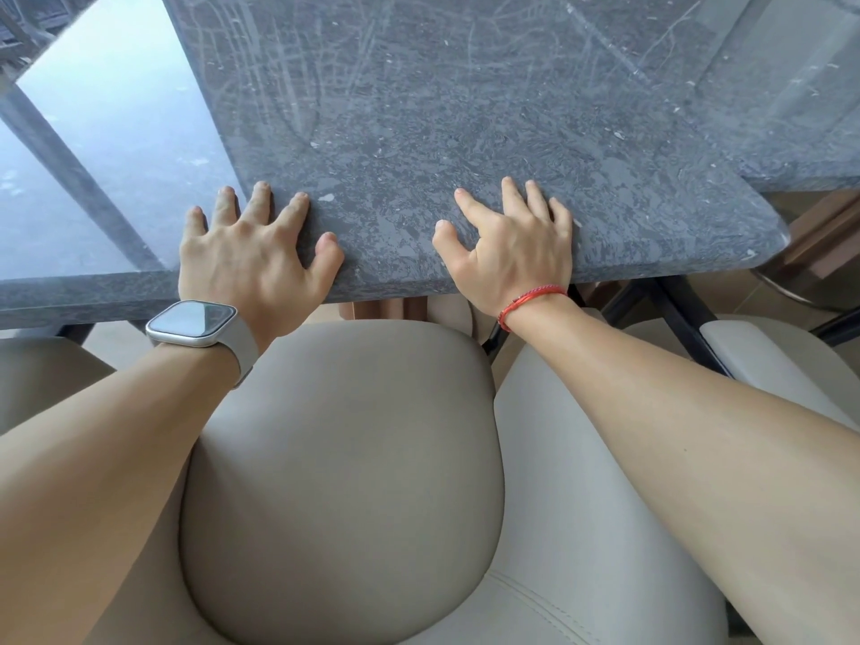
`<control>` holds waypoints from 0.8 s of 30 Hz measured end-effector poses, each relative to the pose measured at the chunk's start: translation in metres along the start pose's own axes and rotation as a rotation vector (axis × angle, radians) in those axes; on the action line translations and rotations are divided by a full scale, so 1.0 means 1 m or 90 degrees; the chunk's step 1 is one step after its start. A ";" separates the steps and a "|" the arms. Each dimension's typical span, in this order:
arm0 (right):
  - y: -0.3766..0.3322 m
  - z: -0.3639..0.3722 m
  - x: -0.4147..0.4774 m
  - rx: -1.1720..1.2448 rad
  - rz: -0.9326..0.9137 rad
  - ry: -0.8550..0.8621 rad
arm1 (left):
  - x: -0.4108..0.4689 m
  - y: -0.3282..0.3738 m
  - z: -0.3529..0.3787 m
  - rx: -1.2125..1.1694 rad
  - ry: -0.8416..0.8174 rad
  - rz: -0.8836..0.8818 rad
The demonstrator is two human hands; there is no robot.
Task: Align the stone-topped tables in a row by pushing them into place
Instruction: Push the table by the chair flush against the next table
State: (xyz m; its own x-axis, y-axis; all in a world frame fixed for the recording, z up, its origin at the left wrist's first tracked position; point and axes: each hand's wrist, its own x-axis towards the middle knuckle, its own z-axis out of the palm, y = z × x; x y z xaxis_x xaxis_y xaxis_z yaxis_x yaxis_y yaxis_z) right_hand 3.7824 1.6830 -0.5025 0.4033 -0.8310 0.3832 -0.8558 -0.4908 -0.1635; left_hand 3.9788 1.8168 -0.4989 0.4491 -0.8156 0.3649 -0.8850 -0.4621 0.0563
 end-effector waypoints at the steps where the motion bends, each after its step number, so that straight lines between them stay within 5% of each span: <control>1: 0.000 0.000 0.000 0.001 0.001 0.000 | 0.000 0.000 0.000 -0.002 -0.001 -0.002; 24: 0.001 0.001 -0.001 0.019 0.012 0.009 | -0.002 -0.003 0.003 -0.022 -0.047 -0.027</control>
State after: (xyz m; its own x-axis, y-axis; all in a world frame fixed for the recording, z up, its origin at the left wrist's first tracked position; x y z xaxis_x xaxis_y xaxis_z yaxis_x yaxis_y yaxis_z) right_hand 3.7813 1.6832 -0.5035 0.3824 -0.8366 0.3922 -0.8530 -0.4828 -0.1982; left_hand 3.9807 1.8183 -0.5022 0.4934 -0.8191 0.2928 -0.8678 -0.4861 0.1026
